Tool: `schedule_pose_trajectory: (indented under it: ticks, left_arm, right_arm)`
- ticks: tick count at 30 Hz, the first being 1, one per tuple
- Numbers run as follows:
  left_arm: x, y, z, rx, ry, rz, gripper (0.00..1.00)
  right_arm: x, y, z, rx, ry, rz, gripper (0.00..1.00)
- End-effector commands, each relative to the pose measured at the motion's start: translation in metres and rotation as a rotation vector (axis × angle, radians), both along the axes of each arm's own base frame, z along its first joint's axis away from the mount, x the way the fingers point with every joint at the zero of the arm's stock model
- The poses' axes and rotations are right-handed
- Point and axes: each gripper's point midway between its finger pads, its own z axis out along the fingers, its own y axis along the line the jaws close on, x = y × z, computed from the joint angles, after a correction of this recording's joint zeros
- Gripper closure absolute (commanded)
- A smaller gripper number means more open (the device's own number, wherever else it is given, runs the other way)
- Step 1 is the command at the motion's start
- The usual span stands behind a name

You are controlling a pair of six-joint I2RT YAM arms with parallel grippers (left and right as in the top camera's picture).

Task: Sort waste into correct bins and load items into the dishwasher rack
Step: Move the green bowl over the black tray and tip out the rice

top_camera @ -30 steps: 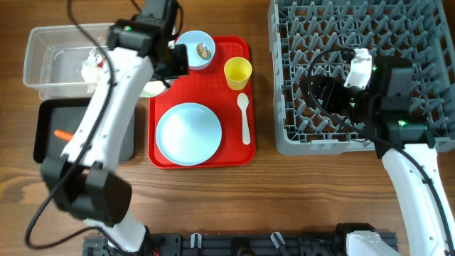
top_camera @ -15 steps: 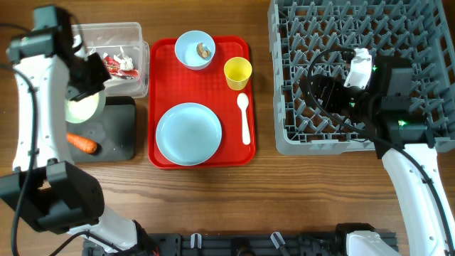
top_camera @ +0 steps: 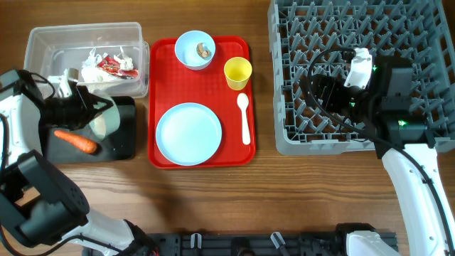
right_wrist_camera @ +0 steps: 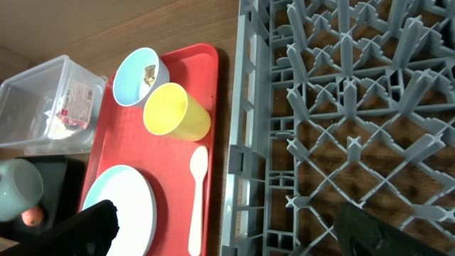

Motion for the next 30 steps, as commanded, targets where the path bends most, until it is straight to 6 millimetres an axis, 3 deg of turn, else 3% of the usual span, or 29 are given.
schedule_pose_trajectory:
  ticks: [1, 5, 18, 30]
  left_arm:
    - [0.008, -0.013, 0.013, -0.107, -0.129, -0.027, 0.96]
    - [0.010, -0.011, 0.020, -0.185, -0.196, -0.002, 0.96]
    - [-0.002, 0.027, 0.043, -0.325, -0.270, 0.144, 0.96]
    - [-0.007, 0.018, 0.059, -0.457, -0.266, 0.166, 0.96]
  right_arm:
    - [0.003, -0.003, 0.002, -0.006, -0.002, -0.011, 0.00]
    - [0.003, -0.003, 0.001, -0.007, 0.001, -0.011, 0.00]
    - [0.002, 0.000, 0.002, 0.007, 0.003, -0.001, 0.00]
    - [-0.001, 0.000, -0.001, 0.006, 0.021, -0.001, 0.00]
